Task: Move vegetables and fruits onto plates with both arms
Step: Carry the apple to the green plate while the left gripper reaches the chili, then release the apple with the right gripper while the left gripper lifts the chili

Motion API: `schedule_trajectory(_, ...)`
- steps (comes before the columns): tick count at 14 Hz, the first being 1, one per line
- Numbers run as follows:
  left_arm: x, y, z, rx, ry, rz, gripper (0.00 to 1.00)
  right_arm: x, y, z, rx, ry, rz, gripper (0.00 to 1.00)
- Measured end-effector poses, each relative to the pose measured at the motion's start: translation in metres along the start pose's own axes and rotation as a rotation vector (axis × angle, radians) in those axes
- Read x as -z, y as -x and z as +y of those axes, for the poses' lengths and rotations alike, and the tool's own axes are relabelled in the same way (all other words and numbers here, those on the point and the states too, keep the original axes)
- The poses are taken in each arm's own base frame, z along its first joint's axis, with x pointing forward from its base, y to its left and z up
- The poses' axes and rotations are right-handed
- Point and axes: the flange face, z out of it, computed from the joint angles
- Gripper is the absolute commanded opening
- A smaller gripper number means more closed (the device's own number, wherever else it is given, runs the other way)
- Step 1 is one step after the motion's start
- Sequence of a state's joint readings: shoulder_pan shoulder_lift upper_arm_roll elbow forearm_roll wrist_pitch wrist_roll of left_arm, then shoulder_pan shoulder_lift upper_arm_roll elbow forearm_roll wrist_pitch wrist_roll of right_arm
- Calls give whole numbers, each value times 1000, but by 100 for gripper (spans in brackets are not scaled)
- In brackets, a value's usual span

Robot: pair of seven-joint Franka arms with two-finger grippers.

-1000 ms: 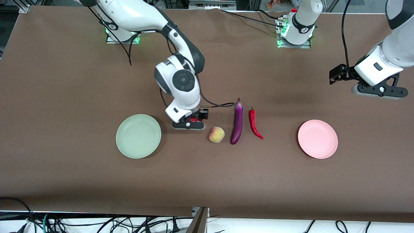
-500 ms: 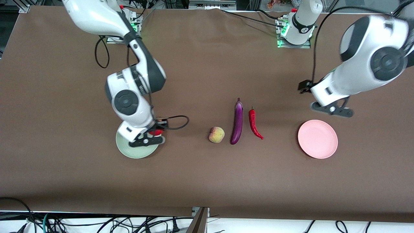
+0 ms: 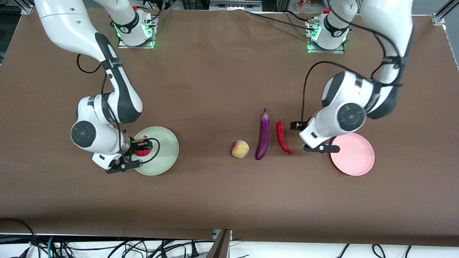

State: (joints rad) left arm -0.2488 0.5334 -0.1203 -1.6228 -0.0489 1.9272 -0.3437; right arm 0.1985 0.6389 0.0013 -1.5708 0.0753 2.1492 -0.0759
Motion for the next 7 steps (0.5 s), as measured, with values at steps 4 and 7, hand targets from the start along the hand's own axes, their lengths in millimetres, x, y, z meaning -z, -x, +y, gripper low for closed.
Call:
schedule_trajectory(4, -81, -13, 35, 30, 2, 6, 93, -18, -3, -4, 7, -1, 41, 88)
schedule_trajectory(7, -106, -21, 31, 41, 7, 10, 36, -34, -4, -3, 6, 0, 42, 99)
